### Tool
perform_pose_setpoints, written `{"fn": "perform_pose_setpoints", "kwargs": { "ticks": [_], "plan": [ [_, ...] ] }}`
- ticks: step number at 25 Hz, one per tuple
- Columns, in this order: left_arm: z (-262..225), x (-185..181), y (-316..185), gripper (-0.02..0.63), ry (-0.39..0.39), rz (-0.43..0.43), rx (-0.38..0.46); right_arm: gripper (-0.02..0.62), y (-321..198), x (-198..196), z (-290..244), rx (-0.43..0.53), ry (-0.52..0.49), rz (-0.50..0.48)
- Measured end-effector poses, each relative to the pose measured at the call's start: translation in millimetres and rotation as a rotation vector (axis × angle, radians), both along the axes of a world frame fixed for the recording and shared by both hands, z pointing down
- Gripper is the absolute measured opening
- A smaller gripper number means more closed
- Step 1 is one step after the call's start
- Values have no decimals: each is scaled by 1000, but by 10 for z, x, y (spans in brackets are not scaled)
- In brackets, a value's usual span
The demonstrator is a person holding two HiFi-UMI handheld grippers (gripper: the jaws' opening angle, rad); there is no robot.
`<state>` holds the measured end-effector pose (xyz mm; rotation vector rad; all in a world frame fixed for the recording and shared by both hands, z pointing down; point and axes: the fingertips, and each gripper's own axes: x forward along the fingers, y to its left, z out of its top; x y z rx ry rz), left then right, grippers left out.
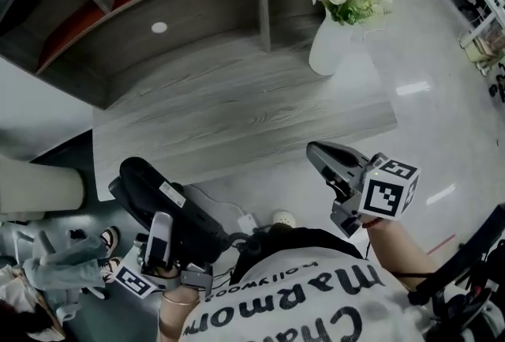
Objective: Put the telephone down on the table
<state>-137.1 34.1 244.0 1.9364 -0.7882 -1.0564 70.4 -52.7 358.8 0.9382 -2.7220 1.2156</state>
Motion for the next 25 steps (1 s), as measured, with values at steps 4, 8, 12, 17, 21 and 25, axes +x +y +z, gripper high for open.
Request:
{"fn": "perform_pose_setpoints", "kwargs": {
  "ticks": [4, 8, 12, 17, 21, 25],
  "plan": [
    [20, 145, -84, 281, -8, 34, -10, 12, 32, 145, -24, -3, 5, 34],
    [44, 243, -101, 281, -32, 47, -38, 11, 128, 253, -46, -11, -8, 55],
    [120, 261, -154, 279, -58, 15, -96, 11, 193, 316, -29, -26, -33, 68],
    [272, 257, -193, 279, -74, -14, -150, 11, 250, 329, 57, -54, -67, 68],
    [405, 289, -212, 279, -85, -9, -189, 11, 270, 329, 27, -39, -60, 59],
    [566, 316, -288, 279, -115, 2, -229, 11, 258, 330, 30, -28, -48, 57]
  ]
}}
